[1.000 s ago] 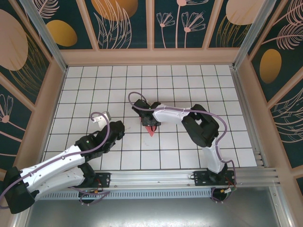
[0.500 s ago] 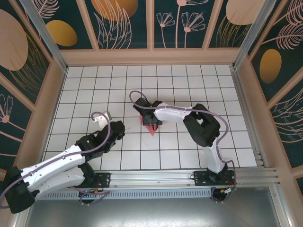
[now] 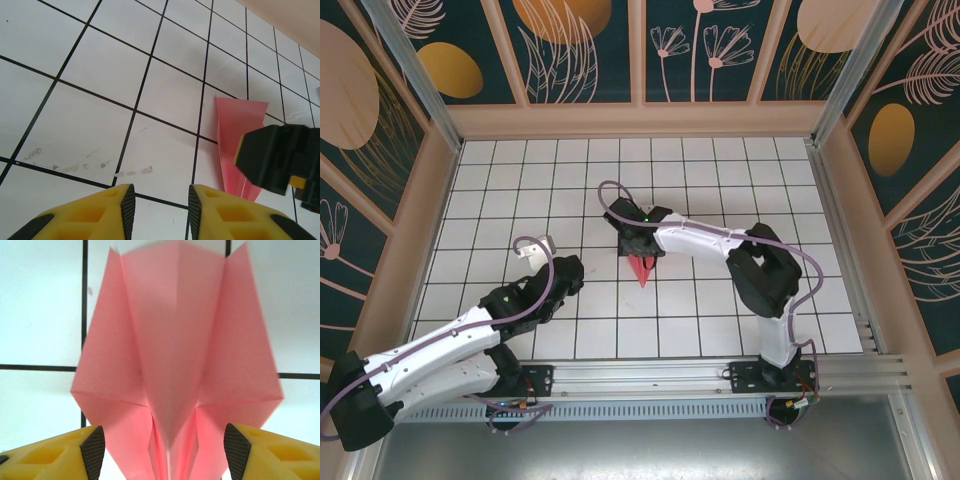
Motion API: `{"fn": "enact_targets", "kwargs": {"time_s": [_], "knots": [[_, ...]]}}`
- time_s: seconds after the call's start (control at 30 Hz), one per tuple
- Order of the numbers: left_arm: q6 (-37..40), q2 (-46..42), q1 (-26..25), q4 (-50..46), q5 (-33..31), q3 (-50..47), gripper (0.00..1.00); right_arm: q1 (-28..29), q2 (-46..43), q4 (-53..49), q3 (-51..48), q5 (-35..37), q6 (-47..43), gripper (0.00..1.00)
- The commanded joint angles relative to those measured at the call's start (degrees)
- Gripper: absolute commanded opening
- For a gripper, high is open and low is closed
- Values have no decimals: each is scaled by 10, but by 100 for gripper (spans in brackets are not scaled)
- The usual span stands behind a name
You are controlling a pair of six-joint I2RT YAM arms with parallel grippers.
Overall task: Fold a paper plane with a square sheet of paper (pick it up from the middle)
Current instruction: Move the paper plane to the center of the table, then reset both arms
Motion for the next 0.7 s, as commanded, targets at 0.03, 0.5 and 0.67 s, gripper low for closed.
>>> {"fn": "enact_targets", "kwargs": {"time_s": [0.03, 0.5, 0.67], "knots": [[24, 3, 3, 6, -28, 17, 38, 8, -106, -14, -12, 111, 12, 67], [198, -6, 131, 57, -85, 2, 96, -151, -443, 336, -440, 393, -165, 72], [261, 46, 246, 89, -75, 13, 99, -272, -457, 524, -560, 235, -276, 74]]}}
